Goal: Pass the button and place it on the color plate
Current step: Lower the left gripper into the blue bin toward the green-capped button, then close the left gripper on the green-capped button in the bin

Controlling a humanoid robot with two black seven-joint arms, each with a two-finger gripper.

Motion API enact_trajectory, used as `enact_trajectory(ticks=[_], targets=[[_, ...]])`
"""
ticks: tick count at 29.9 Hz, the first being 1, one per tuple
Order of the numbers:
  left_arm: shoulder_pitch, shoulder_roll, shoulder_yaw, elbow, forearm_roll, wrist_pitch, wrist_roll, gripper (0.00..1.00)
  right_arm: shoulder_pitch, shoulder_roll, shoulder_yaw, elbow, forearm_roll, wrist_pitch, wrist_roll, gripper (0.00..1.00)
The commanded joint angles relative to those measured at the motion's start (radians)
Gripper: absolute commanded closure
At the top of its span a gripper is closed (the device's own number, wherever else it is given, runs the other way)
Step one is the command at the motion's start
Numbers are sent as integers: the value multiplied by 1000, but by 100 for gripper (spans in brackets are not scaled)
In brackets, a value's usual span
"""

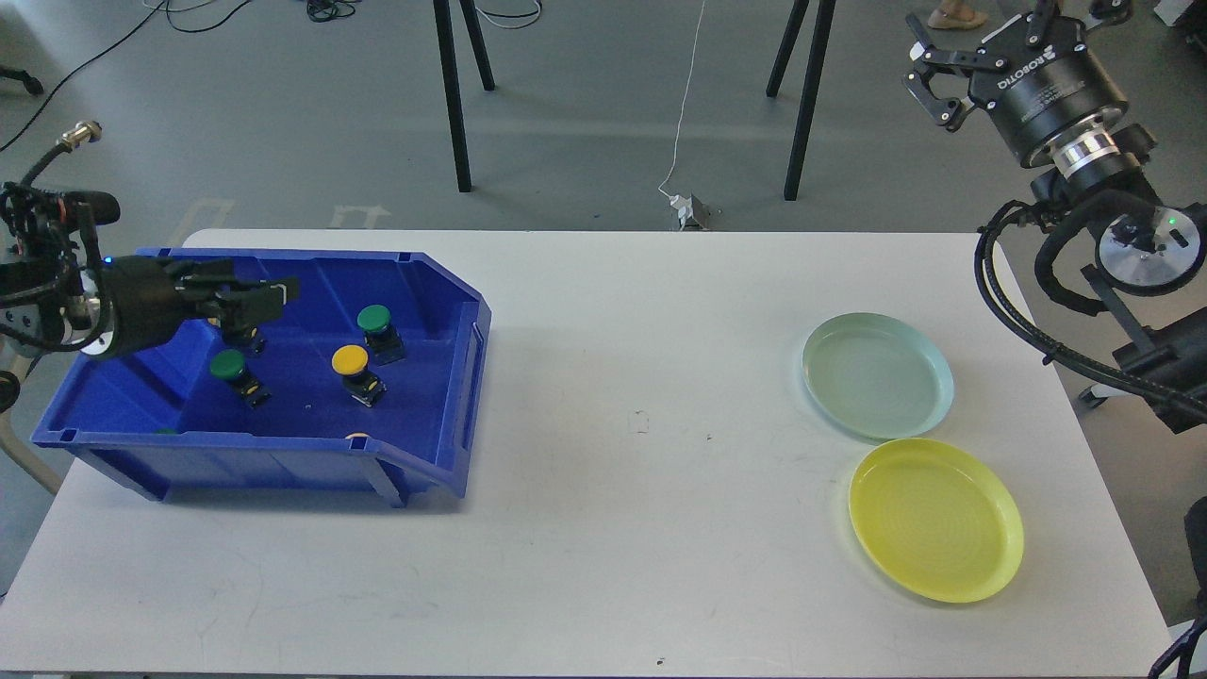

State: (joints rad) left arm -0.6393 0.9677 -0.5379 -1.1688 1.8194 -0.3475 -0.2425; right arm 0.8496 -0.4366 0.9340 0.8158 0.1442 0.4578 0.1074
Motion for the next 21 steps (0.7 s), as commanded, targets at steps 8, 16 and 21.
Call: enact_trajectory(ticks=[8,16,21], targets=[[-3,-102,154,256,34,130,-1,19,-4,10,-17,-4,-12,1,0,0],[-8,-182,154,336,28,136,-1,19,-4,12,-17,-3,-12,-1,0,0],[-17,-221,154,389,28,139,-1,20,-4,12,-17,-4,-12,-1,0,0]])
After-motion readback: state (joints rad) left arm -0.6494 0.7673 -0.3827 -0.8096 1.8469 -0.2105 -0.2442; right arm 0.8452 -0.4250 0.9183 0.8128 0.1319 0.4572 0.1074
